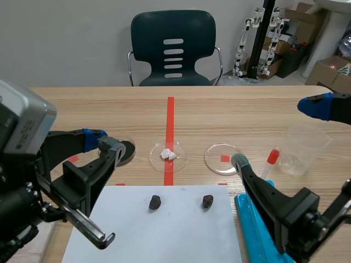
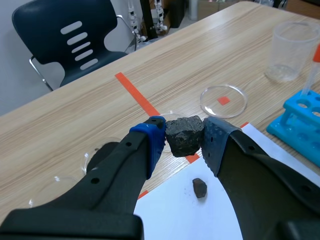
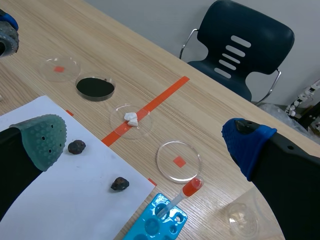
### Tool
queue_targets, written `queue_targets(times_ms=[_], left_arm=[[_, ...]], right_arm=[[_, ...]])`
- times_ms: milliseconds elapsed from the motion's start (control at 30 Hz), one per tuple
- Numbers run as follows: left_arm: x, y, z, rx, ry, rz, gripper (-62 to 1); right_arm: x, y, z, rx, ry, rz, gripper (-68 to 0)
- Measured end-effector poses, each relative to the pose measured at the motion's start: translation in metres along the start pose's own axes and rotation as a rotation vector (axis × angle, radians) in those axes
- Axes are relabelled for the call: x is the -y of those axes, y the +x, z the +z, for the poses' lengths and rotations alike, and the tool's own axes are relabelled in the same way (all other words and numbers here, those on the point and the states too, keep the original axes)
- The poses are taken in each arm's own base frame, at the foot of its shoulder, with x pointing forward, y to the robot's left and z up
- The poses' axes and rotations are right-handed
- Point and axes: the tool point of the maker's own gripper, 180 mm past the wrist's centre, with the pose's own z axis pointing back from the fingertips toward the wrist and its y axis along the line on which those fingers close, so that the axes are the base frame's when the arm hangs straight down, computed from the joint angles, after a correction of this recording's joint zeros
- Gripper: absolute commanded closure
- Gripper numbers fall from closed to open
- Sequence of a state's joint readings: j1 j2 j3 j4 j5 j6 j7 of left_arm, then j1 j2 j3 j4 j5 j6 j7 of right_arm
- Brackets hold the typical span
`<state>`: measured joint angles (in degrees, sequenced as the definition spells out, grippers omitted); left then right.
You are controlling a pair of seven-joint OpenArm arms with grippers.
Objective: Lower the mineral onto the iron filings and hold still
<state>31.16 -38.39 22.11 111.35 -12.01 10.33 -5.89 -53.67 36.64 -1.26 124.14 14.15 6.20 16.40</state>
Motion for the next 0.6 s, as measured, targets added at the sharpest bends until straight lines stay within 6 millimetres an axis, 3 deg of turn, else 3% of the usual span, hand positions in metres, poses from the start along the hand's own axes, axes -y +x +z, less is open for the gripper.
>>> queue_targets(times_ms=[600], left_arm=[[0.010,-0.014,0.010,-0.056,-0.017,0.006,-14.1]], right_arm=[[0.000,0.000,0.000,0.000,0.000,0.000,-67.9]])
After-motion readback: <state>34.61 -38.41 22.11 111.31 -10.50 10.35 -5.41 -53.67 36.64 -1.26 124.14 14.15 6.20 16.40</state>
